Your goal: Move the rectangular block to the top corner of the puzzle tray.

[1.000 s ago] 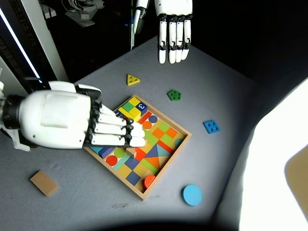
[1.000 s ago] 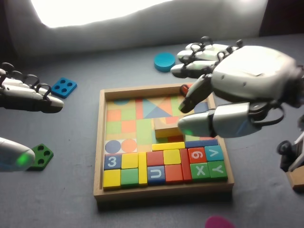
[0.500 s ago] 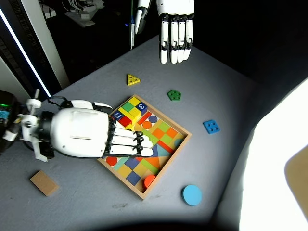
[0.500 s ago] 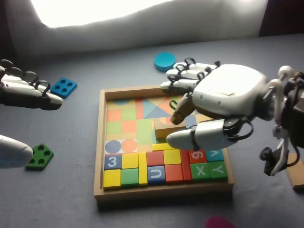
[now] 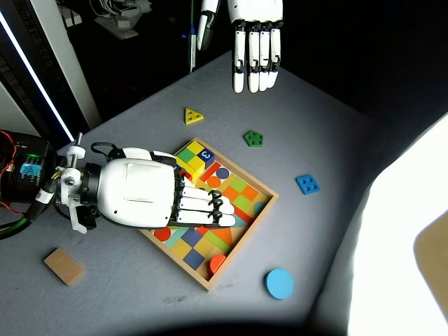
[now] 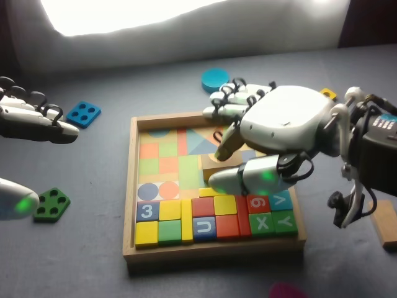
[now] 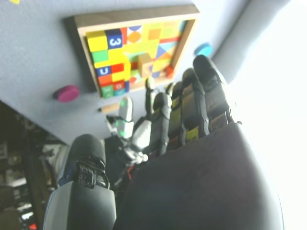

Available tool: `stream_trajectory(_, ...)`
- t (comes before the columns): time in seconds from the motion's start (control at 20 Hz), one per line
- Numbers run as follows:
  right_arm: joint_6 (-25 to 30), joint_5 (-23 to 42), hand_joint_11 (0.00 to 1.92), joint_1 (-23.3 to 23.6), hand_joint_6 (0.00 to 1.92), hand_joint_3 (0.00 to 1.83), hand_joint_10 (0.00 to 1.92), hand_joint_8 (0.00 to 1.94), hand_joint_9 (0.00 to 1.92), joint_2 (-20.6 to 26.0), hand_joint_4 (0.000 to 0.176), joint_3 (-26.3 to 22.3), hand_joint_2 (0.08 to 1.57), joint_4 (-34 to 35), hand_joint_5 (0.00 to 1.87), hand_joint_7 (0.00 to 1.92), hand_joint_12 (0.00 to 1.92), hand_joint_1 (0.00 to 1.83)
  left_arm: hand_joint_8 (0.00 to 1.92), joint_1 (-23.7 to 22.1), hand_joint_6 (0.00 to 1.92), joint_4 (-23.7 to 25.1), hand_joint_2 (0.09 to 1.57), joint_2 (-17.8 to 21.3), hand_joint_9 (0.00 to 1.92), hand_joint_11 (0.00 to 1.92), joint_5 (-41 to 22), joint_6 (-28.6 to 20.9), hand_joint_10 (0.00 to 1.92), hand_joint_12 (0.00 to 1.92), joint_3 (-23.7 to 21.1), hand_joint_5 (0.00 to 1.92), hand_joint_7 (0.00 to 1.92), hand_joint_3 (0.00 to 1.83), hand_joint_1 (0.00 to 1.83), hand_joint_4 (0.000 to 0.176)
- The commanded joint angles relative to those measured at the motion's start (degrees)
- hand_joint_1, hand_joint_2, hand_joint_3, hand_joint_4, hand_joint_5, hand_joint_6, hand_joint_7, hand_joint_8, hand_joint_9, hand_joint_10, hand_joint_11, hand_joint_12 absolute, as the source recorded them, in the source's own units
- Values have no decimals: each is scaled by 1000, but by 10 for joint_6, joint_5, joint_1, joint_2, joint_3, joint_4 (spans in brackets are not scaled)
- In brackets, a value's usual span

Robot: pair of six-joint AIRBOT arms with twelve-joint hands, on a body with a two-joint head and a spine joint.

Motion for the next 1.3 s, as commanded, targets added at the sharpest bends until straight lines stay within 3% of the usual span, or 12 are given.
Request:
stream_trajectory(0.0, -1, 48, 0, 7, 5, 0, 0, 6, 0, -2, 5, 5, 1197, 1, 795, 144, 0, 0, 0, -4, 0, 6, 1270, 1, 116, 0, 47, -2, 0, 485, -1, 124, 86, 2, 165, 55)
stream_trajectory(0.1, -25, 41, 0, 7, 3, 0, 0, 13, 0, -15, 5, 17, 1196, 26, 792, 164, 0, 0, 2, -4, 3, 6, 1264, 1, 129, 0, 47, -2, 4, 531, -2, 138, 94, 0, 175, 57)
stream_trajectory(0.3, -30, 41, 0, 7, 8, 0, 0, 12, 0, -22, 11, 21, 1191, 27, 804, 169, 0, 0, 5, -4, 3, 6, 1264, 1, 127, 0, 47, -2, 1, 518, -2, 140, 95, 0, 185, 53)
stream_trajectory(0.65, -35, 42, 0, 13, 5, 0, 0, 0, 0, -22, 1, 21, 1187, 27, 801, 136, 0, 0, 0, -4, 1, 6, 1271, 1, 126, 0, 47, -2, 2, 474, -1, 124, 103, 1, 159, 56)
stream_trajectory(0.95, -35, 48, 0, 20, 0, 0, 0, 1, 0, -19, 0, 21, 1190, 27, 792, 147, 0, 0, 4, -4, 8, 6, 1265, 1, 140, 0, 47, -2, 6, 514, -1, 154, 107, 0, 216, 50)
stream_trajectory(1.25, -42, 54, 0, 17, 0, 0, 0, 0, 0, -20, 0, 22, 1192, 27, 762, 117, 0, 0, 0, -4, 0, 6, 1272, 1, 121, 0, 47, -2, 0, 520, -1, 139, 84, 2, 169, 55)
